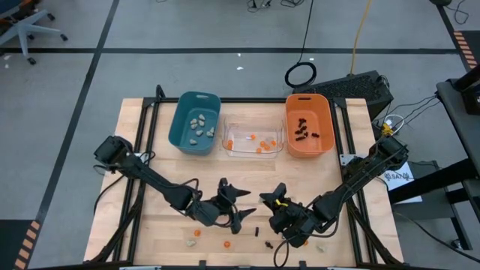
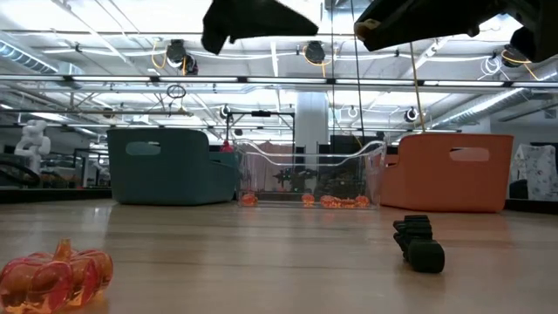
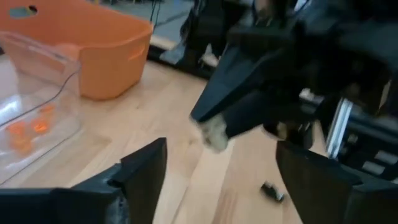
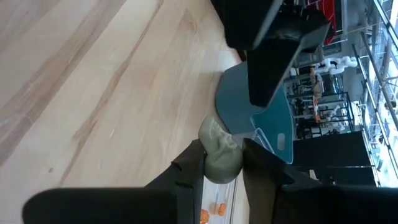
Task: Sort Halloween decoration
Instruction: Put the white skull toy into the blue bin
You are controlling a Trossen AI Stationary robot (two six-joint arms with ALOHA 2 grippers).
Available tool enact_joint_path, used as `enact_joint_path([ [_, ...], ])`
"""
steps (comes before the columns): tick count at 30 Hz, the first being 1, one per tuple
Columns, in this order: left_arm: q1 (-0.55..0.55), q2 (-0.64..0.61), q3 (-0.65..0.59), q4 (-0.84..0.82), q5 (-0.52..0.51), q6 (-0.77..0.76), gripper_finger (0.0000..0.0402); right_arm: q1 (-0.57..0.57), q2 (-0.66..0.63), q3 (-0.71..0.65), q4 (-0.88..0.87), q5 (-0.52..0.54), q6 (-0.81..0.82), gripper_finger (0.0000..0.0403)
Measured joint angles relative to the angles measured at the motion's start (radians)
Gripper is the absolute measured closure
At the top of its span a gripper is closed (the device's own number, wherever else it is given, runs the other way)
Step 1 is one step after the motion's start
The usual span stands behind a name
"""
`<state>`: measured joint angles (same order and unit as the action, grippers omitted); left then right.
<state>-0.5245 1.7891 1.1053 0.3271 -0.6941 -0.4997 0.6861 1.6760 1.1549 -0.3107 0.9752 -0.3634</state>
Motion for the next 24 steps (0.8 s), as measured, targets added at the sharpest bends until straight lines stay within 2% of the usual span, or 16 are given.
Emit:
enact_joint_path([
  [6, 0.031, 0.054, 0.0, 0.16, -0.008, -0.007, 0.0079, 0.0, 0.0, 0.0, 0.0, 0.0, 0.001, 0.0335],
  [9, 0.051, 0.075, 0.0, 0.164, 0.006, -0.063, 0.0079, 0.0, 0.0, 0.0, 0.0, 0.0, 0.003, 0.0335],
  [18, 0.065, 0.091, 0.0, 0.166, 0.035, -0.095, 0.0079, 0.0, 0.0, 0.0, 0.008, 0.0, 0.003, 0.0335],
  [24, 0.082, 0.091, 0.006, 0.198, 0.142, -0.098, 0.008, -0.011, 0.0, 0.0, 0.035, -0.007, 0.002, 0.0335],
])
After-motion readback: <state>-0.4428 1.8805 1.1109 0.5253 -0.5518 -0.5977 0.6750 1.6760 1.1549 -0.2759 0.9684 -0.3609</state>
